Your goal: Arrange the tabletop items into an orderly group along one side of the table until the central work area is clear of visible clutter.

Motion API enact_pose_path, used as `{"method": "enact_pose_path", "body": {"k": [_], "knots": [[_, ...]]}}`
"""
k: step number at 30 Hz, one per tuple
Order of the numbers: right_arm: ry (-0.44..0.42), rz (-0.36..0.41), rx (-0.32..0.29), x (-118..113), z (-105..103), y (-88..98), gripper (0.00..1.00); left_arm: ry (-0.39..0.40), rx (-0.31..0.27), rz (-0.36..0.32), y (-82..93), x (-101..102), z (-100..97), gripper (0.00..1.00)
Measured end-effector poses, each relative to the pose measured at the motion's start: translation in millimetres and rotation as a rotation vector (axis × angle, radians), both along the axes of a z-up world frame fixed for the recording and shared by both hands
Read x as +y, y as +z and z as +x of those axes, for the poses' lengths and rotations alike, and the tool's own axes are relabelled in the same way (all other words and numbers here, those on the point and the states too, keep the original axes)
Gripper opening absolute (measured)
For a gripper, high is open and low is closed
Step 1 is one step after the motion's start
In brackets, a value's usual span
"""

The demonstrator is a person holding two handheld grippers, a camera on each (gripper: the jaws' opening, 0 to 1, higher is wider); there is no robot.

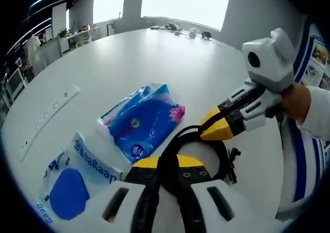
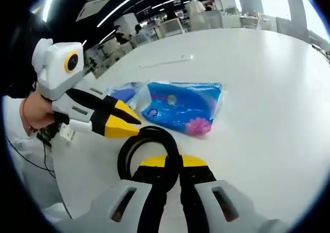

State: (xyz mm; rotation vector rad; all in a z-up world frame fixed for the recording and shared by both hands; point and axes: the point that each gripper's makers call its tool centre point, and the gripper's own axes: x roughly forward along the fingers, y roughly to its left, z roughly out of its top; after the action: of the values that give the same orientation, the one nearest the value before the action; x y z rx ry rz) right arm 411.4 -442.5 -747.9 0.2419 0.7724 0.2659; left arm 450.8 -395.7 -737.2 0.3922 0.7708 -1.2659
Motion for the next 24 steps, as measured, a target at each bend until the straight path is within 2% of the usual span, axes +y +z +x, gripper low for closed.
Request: {"method": "enact_pose_path", "body": {"k": [5, 8, 15, 17, 24], "knots": [[-0.014, -0.012, -0.015, -3.7, -1.5, 3.3, 0.10, -0.007, 0.003, -0.021, 6.4, -2.7, -3.0, 0.14], [-0.045, 0.025, -0.041, -3.7, -1.3, 10.8, 0.13, -0.012, 0.008, -0.031, 9.1, -3.9, -5.1, 0.16], [-0.071, 0.028, -0.063, -6.7, -5.0, 18.8, 0.18, -0.025, 0.013, -0.063, 19.7, -6.0, -10.8, 0.21], [-0.078, 0.034, -0.067, -6.5, -5.9, 21.1, 0.19, -0.026, 0.001, -0.065, 21.9, -5.1, -10.0, 0.26], [-0.086, 0.036, -0.086, -3.5, -9.2, 32.6, 0.24, -0.022, 0.011, -0.092, 34.0, -3.2, -11.8, 0.38]]}}
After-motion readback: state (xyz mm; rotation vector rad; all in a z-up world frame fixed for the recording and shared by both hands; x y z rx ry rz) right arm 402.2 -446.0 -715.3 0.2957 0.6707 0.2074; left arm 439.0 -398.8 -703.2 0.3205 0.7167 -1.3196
